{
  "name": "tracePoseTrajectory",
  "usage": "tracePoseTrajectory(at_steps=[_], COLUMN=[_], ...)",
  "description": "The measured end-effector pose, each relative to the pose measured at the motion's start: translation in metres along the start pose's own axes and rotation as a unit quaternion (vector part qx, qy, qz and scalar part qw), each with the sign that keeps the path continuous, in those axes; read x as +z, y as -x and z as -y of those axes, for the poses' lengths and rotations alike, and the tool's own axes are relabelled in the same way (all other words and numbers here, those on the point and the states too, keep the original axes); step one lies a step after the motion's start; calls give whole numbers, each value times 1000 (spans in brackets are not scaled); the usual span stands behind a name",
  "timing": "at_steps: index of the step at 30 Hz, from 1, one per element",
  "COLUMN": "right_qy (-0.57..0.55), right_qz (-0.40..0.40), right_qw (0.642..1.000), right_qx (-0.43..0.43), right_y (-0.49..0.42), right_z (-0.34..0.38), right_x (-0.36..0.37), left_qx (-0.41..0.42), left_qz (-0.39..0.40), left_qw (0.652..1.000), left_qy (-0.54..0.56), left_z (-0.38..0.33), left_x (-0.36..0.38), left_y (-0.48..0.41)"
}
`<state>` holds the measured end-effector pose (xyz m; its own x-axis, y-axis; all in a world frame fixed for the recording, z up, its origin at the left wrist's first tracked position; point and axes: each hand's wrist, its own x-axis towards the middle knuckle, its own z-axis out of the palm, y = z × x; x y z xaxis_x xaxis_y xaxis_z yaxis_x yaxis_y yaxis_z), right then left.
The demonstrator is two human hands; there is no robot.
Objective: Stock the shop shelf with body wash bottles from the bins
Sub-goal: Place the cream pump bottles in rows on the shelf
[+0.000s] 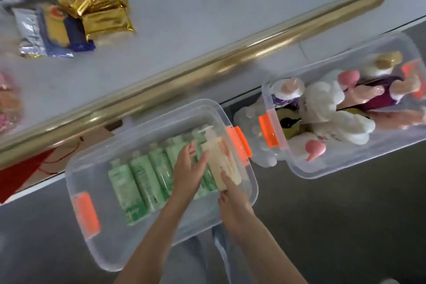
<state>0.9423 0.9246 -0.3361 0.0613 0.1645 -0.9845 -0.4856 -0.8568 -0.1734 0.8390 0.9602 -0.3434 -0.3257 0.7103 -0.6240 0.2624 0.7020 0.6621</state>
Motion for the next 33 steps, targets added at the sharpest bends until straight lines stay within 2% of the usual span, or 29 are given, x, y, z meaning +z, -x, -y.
tracePoseTrajectory(at_steps=[4,7,10,17,23,26,30,33], right_qy=[33,43,1,-52,-57,-54,-27,23], right_qz=[-41,3,50,33,22,11,62,102], right_qw=[997,994,995,996,995,995,992,985], right_qx=[-55,-100,-85,-67,-83,-88,-105,-141], right_y=[-16,-20,-18,-35,-36,-25,9,43], right_z=[-3,-10,-4,21,9,4,5,8], right_x=[3,4,5,8,8,5,1,0], left_qx=[5,2,-11,-9,-13,-41,-60,-46], left_qz=[3,-1,-3,3,-32,-41,-45,-63], left_qw=[1000,1000,1000,1000,999,998,993,987], left_qy=[-8,-21,0,-14,-40,7,86,142], left_z=[3,8,9,0,-3,-8,-18,-38], left_x=[15,17,16,26,37,33,10,-17], left_y=[-20,-33,-43,-59,-51,-39,-10,19])
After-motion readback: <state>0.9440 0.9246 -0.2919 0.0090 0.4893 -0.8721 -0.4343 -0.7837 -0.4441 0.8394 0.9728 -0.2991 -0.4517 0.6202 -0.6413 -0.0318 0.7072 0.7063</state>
